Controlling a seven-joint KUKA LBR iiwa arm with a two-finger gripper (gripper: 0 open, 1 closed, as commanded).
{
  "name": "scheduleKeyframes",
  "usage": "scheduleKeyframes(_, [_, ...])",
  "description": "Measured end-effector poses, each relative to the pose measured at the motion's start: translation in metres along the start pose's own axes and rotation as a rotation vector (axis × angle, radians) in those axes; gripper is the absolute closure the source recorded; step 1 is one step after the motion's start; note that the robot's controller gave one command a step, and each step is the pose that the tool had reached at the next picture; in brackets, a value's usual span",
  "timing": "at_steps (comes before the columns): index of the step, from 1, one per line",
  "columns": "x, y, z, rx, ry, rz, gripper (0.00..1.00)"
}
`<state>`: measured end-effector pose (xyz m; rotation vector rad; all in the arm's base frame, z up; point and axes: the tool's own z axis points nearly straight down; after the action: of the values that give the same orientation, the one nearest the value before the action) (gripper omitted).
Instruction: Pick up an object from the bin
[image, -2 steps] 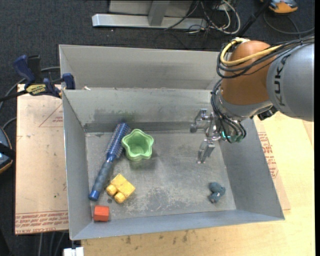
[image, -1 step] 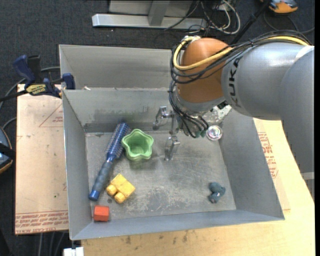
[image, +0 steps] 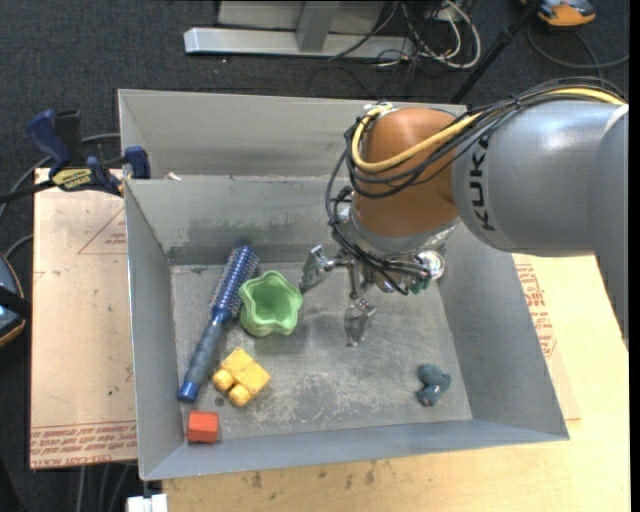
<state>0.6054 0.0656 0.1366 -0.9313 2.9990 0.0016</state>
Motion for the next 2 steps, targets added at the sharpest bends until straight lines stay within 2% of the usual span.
scheduleKeyframes(1, [-0.078, 0.06, 0.017, -0.001, -0.005, -0.082, 0.0])
scheduleKeyframes(2, [-0.076, 0.083, 0.058, -0.002, 0.001, -0.14, 0.0])
